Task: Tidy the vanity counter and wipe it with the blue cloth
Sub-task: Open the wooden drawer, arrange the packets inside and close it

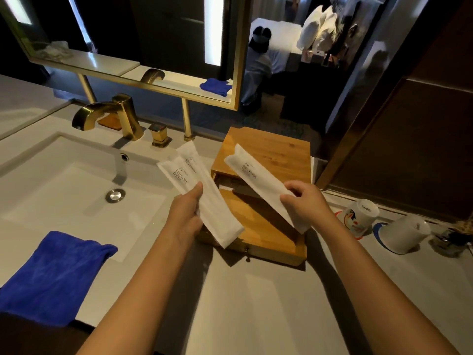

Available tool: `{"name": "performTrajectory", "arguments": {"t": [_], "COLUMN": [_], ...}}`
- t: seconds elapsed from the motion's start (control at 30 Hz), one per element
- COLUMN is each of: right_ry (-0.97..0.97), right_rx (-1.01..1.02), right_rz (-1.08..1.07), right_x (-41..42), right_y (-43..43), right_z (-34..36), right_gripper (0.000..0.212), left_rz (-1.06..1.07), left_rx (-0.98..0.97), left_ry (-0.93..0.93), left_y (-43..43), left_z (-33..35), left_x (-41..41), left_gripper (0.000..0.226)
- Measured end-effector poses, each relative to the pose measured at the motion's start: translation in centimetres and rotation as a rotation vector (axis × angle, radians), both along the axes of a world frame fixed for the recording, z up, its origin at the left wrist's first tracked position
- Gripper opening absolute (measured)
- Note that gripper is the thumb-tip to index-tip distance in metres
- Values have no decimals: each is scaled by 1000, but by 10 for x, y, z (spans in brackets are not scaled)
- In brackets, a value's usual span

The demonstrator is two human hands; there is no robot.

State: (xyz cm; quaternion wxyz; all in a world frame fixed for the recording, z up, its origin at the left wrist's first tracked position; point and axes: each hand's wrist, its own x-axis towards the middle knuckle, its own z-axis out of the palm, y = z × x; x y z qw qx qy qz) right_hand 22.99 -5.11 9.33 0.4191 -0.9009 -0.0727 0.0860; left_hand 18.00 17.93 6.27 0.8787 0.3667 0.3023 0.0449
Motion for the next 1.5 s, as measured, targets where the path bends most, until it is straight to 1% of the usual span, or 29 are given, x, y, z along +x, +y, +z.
{"name": "performTrajectory", "arguments": {"t": [0.07, 0.13, 0.23, 0.33, 0.43, 0.53, 0.63, 0.73, 0.87, 0.97, 1.03, 1.1, 1.2, 1.4, 1.5], "right_ry": [67, 121, 103, 34, -16, -113, -302, -399, -486, -437, -362, -290, -241, -231, -226], "right_rx": [-128, -258, -334, -391, -493, -568, -598, -602, -616, -566, -612, -671, -664, -631, -630], "right_rz": [43, 95, 105, 120, 125, 92, 38, 18, 93, 235, 349, 418, 468, 574, 591], "right_x": [3, 3, 5, 13, 23, 25, 19, 14, 9, 5, 3, 4, 8, 18, 22], "right_y": [-8, -7, 6, 23, 32, 34, 35, 36, 38, 41, 40, 37, 29, 20, 20], "right_z": [-4, -13, -24, -32, -43, -56, -71, -79, -80, -78, -82, -86, -88, -89, -89], "right_gripper": [17, 28, 38, 35, 17, 25, 22, 23, 41, 46, 47, 49, 51, 51, 50], "left_rz": [40, 67, 79, 67, 53, 65, 81, 78, 63, 61, 69, 76, 81, 73, 77], "left_rx": [-44, -86, -125, -134, -120, -121, -111, -107, -106, -94, -81, -75, -65, -72, -52], "left_ry": [14, 22, 21, 19, 25, 15, 7, -5, 6, 2, -1, 1, 9, 7, 5], "left_y": [10, 17, 18, 16, 18, 25, 31, 31, 26, 25, 27, 27, 24, 16, 14], "left_z": [1, 2, 1, 0, -2, -3, -4, -4, -6, -6, -7, -7, -5, -1, -1], "left_x": [5, 9, 12, 12, 9, 8, 10, 12, 12, 12, 13, 13, 13, 15, 16], "left_gripper": [15, 21, 12, 15, 14, 16, 19, 19, 21, 21, 22, 23, 22, 18, 17]}}
